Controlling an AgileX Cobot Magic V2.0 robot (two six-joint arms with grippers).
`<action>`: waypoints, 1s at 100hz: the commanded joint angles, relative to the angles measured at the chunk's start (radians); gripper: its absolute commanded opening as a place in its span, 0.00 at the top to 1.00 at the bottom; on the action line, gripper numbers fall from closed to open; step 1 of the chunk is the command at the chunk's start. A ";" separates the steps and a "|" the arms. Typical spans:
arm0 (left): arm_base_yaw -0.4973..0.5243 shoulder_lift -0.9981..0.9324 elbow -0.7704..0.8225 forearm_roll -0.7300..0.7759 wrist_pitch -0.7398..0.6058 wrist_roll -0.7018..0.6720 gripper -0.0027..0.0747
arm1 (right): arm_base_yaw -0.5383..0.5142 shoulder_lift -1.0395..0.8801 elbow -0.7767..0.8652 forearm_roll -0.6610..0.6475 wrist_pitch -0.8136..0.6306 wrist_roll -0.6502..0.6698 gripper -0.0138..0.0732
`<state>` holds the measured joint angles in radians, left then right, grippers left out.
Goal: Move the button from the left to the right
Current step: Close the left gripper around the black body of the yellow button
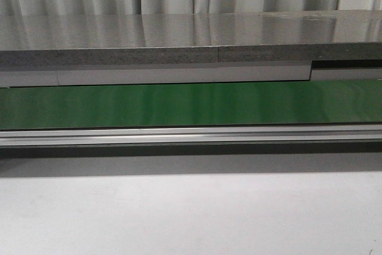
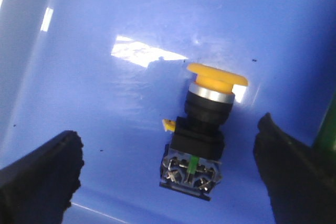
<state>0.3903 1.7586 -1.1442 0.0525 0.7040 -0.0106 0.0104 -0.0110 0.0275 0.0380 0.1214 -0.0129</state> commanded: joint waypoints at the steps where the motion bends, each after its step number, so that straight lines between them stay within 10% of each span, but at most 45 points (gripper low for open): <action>1: 0.003 -0.040 -0.030 -0.014 -0.054 0.004 0.14 | 0.003 -0.019 -0.015 -0.010 -0.084 -0.001 0.92; 100: 0.003 0.077 -0.030 -0.035 -0.082 0.011 0.14 | 0.003 -0.019 -0.015 -0.010 -0.084 -0.001 0.92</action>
<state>0.3907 1.8720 -1.1467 0.0257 0.6517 0.0000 0.0104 -0.0110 0.0275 0.0380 0.1214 -0.0129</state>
